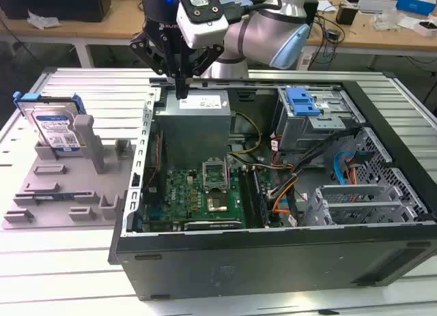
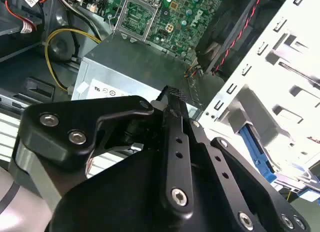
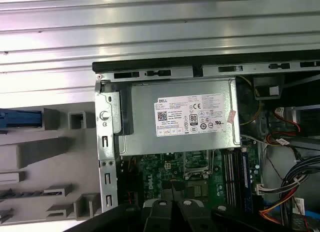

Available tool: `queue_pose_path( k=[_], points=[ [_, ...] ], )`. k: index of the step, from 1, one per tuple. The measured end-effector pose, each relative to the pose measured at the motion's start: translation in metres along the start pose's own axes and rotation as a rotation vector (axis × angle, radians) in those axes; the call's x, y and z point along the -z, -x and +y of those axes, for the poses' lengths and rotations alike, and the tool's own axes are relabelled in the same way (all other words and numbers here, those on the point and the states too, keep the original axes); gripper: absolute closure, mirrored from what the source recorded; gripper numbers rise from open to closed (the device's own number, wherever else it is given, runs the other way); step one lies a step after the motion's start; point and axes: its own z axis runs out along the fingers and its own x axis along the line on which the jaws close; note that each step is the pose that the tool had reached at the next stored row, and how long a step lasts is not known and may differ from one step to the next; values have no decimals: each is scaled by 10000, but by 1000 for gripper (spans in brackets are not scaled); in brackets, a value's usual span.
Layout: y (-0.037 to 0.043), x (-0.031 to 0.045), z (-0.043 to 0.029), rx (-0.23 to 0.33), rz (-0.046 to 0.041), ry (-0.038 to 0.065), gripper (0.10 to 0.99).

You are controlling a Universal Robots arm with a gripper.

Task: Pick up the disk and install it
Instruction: 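Reach for the disk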

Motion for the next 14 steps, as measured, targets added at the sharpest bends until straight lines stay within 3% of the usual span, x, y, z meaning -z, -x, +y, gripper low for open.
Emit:
queue_pose_path(
  k=[14],
  points=[
    [0, 0, 0, 0, 1, 0, 980]
  ],
)
